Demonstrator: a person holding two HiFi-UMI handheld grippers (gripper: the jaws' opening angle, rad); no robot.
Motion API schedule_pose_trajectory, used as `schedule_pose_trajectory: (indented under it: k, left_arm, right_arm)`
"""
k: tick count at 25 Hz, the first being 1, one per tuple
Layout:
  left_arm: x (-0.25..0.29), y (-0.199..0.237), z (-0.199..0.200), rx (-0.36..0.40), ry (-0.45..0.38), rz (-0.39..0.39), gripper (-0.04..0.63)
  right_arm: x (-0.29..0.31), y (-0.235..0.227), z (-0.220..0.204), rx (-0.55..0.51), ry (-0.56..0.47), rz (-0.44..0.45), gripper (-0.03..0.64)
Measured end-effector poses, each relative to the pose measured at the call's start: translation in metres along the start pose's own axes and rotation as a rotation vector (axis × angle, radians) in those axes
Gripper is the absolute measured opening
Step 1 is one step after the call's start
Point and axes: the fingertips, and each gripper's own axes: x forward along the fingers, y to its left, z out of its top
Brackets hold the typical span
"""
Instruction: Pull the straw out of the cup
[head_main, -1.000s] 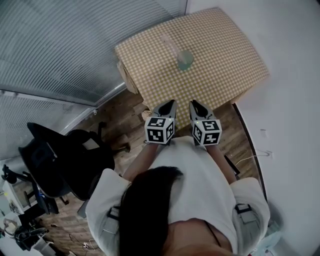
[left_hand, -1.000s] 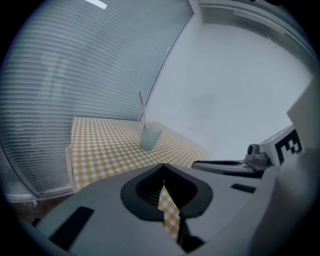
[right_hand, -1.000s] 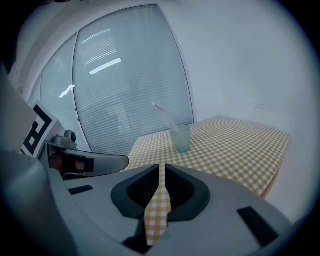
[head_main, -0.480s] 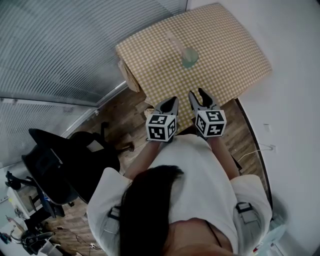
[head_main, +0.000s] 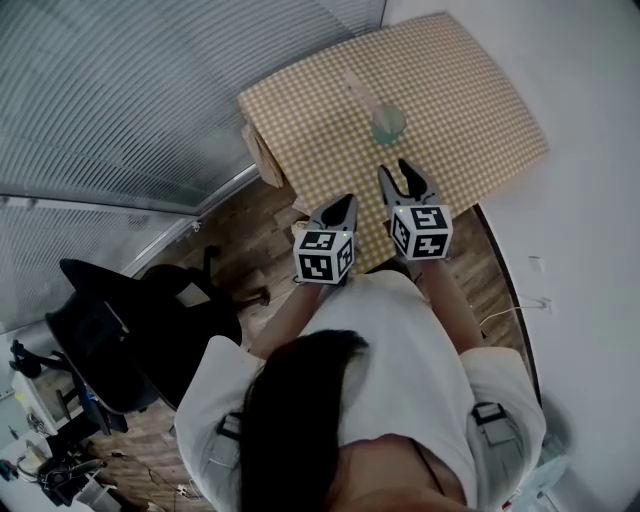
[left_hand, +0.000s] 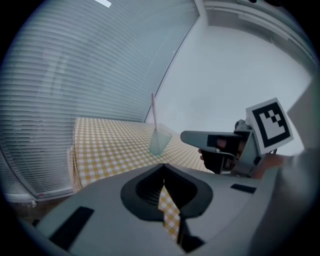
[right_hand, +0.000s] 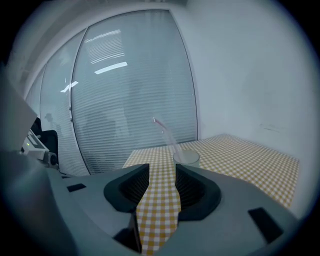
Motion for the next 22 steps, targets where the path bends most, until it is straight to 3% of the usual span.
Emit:
schedule_pose_trajectory:
  k: [22]
  left_arm:
    - [0.009, 0.012, 0.0, -0.046, 0.008, 0.022, 0.009]
  right_arm:
    - [0.071, -0.017, 0.04, -0.111, 0.009, -0.02, 0.147]
